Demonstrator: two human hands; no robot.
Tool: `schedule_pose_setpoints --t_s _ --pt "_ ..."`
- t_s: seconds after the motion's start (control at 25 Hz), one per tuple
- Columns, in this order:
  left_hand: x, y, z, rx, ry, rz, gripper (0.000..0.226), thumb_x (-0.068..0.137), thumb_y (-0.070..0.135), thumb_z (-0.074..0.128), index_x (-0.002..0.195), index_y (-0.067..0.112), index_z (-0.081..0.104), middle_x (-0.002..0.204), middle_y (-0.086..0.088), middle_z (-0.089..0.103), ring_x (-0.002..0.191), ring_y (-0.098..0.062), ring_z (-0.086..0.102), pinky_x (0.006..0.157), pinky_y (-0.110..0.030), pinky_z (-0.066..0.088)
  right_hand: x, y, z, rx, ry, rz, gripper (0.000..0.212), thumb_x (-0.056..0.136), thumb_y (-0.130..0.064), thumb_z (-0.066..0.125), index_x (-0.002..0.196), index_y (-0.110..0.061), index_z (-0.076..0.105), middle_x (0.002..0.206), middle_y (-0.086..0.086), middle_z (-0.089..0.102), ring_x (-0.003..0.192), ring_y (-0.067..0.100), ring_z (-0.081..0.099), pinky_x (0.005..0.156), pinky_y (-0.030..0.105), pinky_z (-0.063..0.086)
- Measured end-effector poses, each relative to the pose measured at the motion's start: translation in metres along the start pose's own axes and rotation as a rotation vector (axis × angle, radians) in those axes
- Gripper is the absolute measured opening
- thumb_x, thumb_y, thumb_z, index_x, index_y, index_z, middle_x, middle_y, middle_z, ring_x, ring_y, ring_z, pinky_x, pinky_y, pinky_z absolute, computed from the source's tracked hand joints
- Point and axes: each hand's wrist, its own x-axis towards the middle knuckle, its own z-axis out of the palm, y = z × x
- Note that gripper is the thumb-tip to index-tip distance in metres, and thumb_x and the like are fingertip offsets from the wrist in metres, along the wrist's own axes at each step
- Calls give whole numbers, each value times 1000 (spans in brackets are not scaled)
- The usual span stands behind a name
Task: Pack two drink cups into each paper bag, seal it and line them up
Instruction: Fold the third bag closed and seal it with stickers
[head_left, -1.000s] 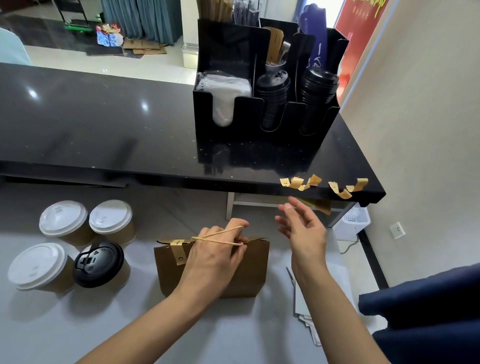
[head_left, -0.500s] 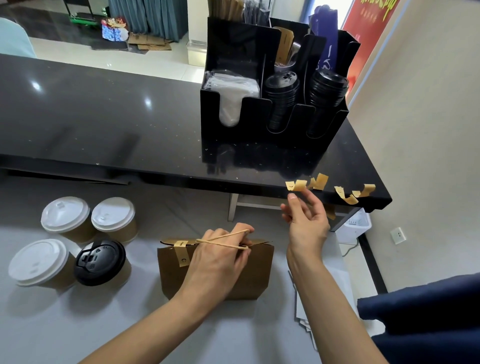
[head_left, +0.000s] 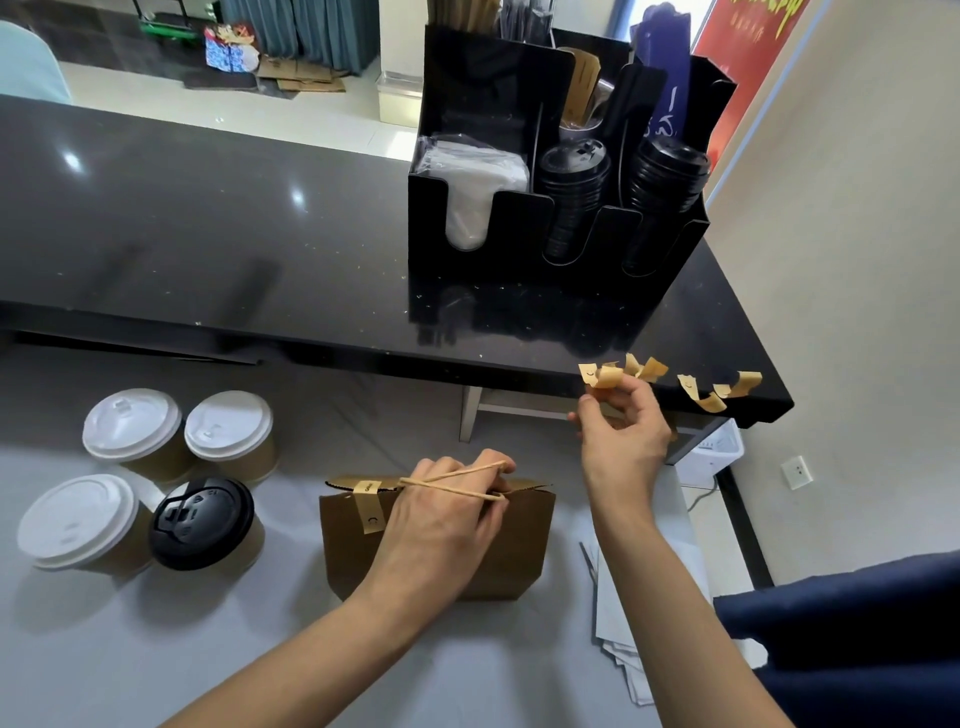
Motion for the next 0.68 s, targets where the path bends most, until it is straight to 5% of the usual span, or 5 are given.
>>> schedule_pose_setpoints --t_s 0.24,0.68 --pt "1 0 -2 -8 -4 -3 29 96 32 62 125 35 57 102 7 67 97 -16 55 84 -33 48 2 -9 2 -51 10 -61 12 93 -18 73 98 -29 72 86 -13 73 83 5 71 73 15 56" --pt "3 0 -1 14 4 15 30 96 32 63 125 34 58 102 5 68 96 -17 57 82 -33 50 -4 -13 3 -81 -17 -86 20 93 -24 74 112 -21 75 92 -12 73 85 1 69 76 15 56"
